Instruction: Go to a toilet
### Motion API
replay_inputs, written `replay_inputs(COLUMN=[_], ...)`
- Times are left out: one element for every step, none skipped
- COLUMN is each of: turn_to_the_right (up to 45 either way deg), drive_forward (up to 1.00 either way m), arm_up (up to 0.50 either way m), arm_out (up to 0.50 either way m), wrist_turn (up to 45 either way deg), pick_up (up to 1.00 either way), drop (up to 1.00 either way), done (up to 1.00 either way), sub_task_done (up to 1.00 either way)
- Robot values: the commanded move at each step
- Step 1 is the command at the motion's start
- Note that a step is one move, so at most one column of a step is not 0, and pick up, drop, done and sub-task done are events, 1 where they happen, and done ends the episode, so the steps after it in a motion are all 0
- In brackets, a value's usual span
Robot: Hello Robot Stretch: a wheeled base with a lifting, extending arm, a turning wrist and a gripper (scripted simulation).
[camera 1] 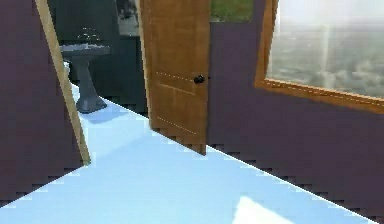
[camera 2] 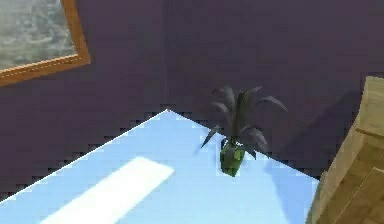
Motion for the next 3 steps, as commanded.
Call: replay_inputs(turn_to_the_right=[-21.0,0.0,0.0], drive_forward=[0.00,1.00,1.00], arm_up=[0.00,0.00,0.00], arm_out=[0.00,0.00,0.00], wrist_turn=[0.0,0.0,0.0], pick_up=[0.00,0.00,0.00], drop=[0.00,0.00,0.00], done=[0.00,0.00,0.00], sub_task_done=[0.00,0.00,0.00])
